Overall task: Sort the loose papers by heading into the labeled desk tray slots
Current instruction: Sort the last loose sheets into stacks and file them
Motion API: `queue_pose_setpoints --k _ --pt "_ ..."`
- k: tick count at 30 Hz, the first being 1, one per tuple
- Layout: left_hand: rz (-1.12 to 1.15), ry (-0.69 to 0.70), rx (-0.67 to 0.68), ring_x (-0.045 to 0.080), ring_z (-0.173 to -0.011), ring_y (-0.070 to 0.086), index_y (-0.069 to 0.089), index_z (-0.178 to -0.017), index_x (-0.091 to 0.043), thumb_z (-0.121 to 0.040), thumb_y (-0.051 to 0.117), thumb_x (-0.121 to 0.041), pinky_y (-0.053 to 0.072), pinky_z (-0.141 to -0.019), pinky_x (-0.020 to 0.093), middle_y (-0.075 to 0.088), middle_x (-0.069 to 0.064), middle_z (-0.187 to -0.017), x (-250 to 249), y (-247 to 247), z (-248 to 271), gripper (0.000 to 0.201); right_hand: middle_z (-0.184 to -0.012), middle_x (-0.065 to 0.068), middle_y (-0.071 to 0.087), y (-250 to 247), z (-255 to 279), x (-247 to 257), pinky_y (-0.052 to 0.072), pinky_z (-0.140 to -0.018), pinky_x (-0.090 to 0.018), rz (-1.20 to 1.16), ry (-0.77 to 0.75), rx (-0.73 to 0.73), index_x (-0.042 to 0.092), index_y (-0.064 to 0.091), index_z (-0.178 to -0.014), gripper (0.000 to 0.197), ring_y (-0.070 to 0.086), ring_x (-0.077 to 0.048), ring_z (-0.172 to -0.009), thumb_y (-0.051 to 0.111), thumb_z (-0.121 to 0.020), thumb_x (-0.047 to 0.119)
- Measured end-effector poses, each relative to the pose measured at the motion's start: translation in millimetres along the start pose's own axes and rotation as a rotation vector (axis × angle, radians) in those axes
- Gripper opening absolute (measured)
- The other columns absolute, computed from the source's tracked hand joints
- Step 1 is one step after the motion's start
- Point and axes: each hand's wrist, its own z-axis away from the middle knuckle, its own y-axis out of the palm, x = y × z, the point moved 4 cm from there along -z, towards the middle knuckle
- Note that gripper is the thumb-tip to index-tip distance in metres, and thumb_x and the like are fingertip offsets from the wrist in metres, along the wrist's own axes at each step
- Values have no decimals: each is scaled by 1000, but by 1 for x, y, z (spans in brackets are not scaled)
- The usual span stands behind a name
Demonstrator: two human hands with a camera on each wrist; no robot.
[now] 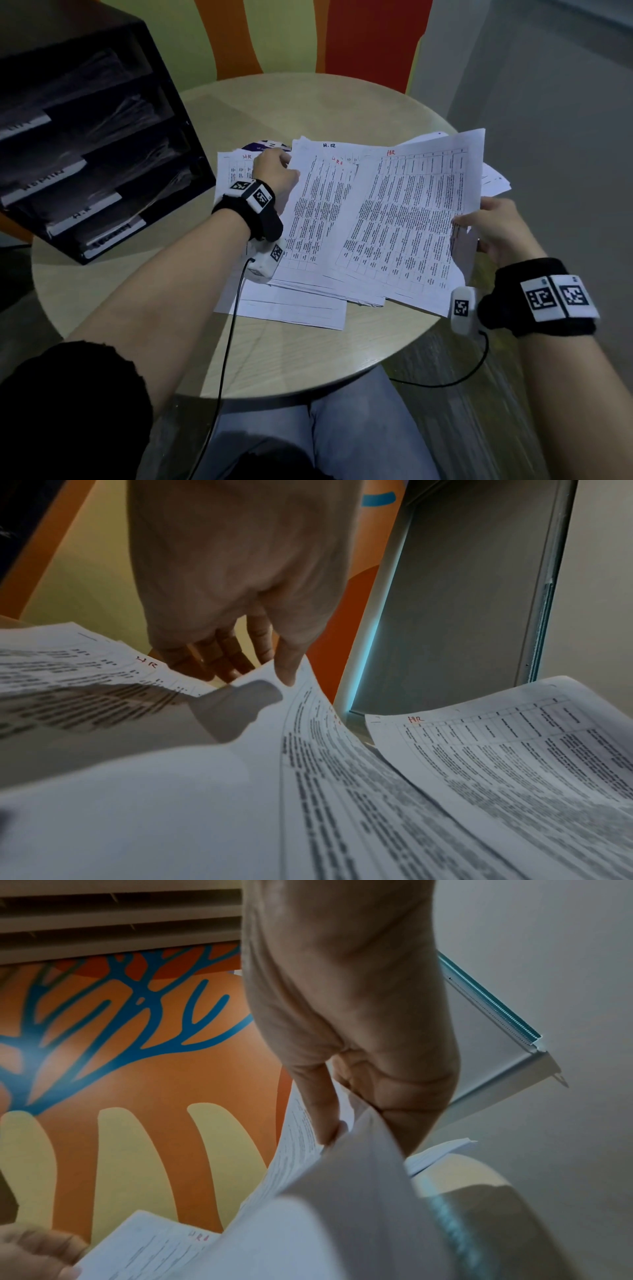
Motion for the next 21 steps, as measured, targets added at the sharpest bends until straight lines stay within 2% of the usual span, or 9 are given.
queue_pose_setpoints --k 2,5,8,10,12,14,16,19,21 --pt "35 34 -30 19 -89 61 68 -107 -11 -84 64 -6 45 -71 19 65 3 -101 -2 0 1 24 -106 -13 64 0 0 0 47 -66 -30 -1 -4 4 1 63 -121 35 60 -30 -93 57 -88 -8" --pt "86 69 -18 18 -89 59 63 -127 -12 -89 64 -4 44 -77 18 62 3 -108 -6 3 3 39 -107 -13 65 2 0 1 48 -70 -33 -2 -4 4 2 63 -120 34 61 -31 -94 56 -88 -8" --pt "23 101 15 21 -102 62 65 -123 -7 -89 64 -4 46 -82 20 63 6 -120 -10 6 6 34 -106 -14 65 3 1 2 49 -70 -34 3 -9 7 2 63 -118 33 62 -31 -93 57 -88 -7" --pt "-3 119 24 23 -106 60 68 -115 -5 -88 65 -7 50 -83 28 61 9 -124 -14 5 7 27 -105 -13 65 3 2 3 48 -68 -33 3 -13 8 3 64 -118 32 62 -31 -92 57 -88 -7" --pt "-16 123 42 23 -92 56 68 -94 -6 -84 68 -11 44 -74 26 60 5 -111 -15 5 10 11 -105 -13 65 3 2 3 48 -66 -32 2 -13 9 4 64 -118 32 62 -31 -91 57 -88 -6" --pt "21 107 79 19 -71 41 56 -75 -11 -78 68 -13 30 -63 23 50 2 -82 -13 6 13 12 -104 -13 65 2 3 4 48 -65 -31 -2 -15 8 3 64 -117 32 62 -30 -90 57 -88 -7" --pt "136 108 121 18 -61 33 51 -75 -11 -82 65 -6 26 -51 22 38 4 -68 -18 4 21 16 -105 -12 66 2 3 5 48 -66 -31 -12 -22 4 3 64 -118 32 62 -30 -90 57 -88 -6" --pt "288 76 255 5 -54 44 55 -84 -4 -92 53 7 37 -44 10 47 -1 -66 -25 2 37 14 -106 -12 67 1 5 6 51 -75 -36 -41 -29 2 5 65 -116 29 64 -30 -92 57 -89 -4" --pt "313 53 248 5 -46 36 46 -67 -8 -91 48 10 32 -43 20 36 -3 -62 -21 1 38 30 -106 -12 68 1 6 6 51 -78 -38 -53 -33 2 6 66 -114 29 65 -31 -94 57 -89 -5"
